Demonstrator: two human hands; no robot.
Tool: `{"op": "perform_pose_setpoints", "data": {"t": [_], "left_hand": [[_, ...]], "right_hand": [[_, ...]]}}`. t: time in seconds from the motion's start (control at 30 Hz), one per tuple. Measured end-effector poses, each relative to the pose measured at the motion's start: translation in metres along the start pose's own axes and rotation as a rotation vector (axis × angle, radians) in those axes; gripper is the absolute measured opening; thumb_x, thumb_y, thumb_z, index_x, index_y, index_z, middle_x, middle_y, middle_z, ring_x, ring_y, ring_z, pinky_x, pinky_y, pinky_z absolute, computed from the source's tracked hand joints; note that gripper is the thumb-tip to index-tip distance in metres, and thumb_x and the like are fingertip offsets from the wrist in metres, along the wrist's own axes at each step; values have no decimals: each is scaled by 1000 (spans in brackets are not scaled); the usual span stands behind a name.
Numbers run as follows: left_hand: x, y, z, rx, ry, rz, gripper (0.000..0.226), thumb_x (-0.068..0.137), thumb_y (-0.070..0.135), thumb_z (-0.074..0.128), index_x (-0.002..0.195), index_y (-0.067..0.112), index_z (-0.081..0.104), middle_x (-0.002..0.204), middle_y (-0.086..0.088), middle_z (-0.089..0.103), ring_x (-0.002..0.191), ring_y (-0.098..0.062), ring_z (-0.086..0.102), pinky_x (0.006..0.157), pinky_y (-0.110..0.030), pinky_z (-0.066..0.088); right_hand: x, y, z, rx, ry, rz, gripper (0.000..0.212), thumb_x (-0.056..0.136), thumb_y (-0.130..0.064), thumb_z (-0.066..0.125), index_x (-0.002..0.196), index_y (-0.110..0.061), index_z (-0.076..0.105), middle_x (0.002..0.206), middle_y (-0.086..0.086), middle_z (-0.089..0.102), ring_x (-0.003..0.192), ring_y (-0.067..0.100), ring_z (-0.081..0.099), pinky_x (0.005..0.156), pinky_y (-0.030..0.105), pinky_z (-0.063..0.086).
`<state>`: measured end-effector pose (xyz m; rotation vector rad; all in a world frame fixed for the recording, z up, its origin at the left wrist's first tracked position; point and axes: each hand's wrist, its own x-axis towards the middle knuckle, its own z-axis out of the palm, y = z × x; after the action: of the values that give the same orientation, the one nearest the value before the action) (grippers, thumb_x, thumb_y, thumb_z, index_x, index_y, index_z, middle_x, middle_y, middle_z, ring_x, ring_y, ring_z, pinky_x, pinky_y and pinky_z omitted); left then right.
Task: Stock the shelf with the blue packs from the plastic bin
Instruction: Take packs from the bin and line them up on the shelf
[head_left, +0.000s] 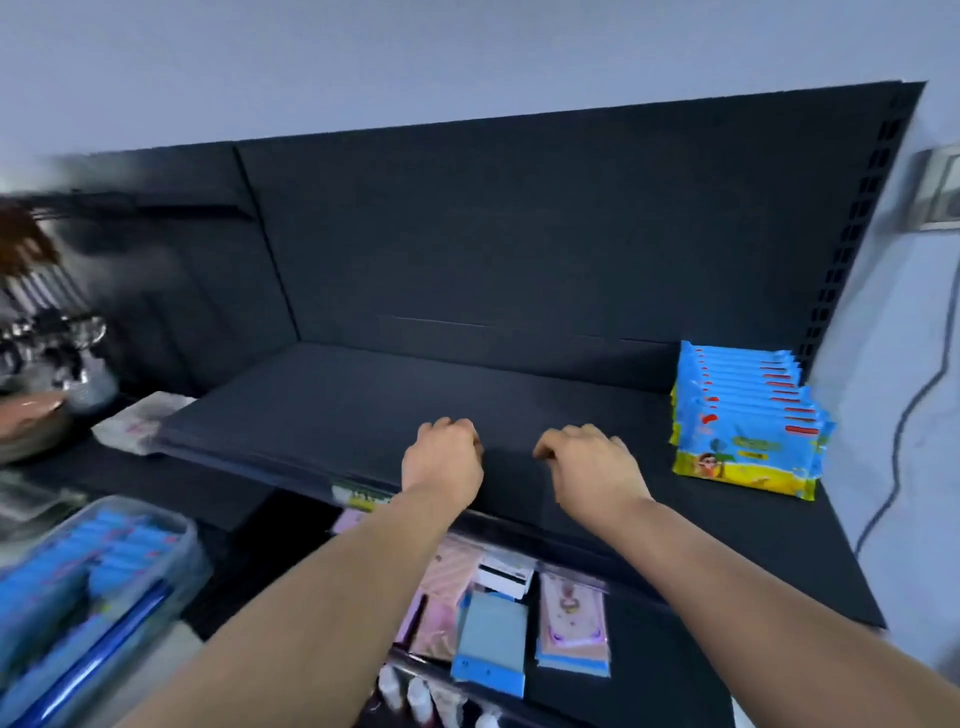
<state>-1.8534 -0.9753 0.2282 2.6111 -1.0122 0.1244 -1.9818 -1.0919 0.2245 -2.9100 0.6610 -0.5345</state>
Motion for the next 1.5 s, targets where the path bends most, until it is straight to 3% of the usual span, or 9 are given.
{"op": "perform_pose_setpoints", "data": {"t": [0.3,0.5,0.7,1.07,1.23,1.33,1.5], "left_hand": [[-65,-194,-51,17,69,-257,23,93,21,49,112,14,60,116,-7,58,113,-29,48,88,-41,47],[-115,-325,-71,90,-127,-450,21,90,22,51,107,17,62,114,-13,64,110,-34,56,86,-37,47],[-162,-441,-83,124,-283,-571,26,93,21,51,118,15,56,119,-10,60,112,-29,55,88,-39,50],[-166,-546,-88,79,-304,-692,30,94,14,44,122,18,55,120,-9,58,107,-27,55,81,-35,47],[-139,-585,-73,60,-342,-715,23,92,10,41,111,13,54,107,-10,59,95,-28,57,69,-36,46],[-121,-608,-70,70,-385,-693,27,93,8,43,117,12,54,111,-11,59,97,-29,58,77,-40,52],[-93,-659,-64,46,-370,-679,37,91,7,46,126,16,53,126,-9,57,114,-28,53,91,-38,49]], "right_hand": [[29,-191,58,184,-46,-253,26,96,-21,42,120,-27,51,118,-3,58,111,20,51,84,34,42],[30,-309,117,134,-235,-332,24,94,-25,47,116,-28,55,120,-3,57,114,20,51,87,33,42],[24,-402,168,110,-332,-363,24,94,-28,47,117,-29,55,121,-3,57,117,20,49,92,35,41],[55,-486,226,52,-443,-350,23,94,-23,47,115,-28,54,119,-4,57,113,19,50,84,35,38],[87,-512,274,14,-499,-345,25,92,-20,47,115,-28,54,119,-3,59,114,20,50,87,36,37],[114,-529,302,-7,-525,-322,34,88,-13,49,118,-29,55,120,-4,59,116,20,50,90,37,37],[154,-556,350,-50,-578,-307,35,87,-10,51,118,-24,55,118,-1,59,112,21,53,84,35,40]]}}
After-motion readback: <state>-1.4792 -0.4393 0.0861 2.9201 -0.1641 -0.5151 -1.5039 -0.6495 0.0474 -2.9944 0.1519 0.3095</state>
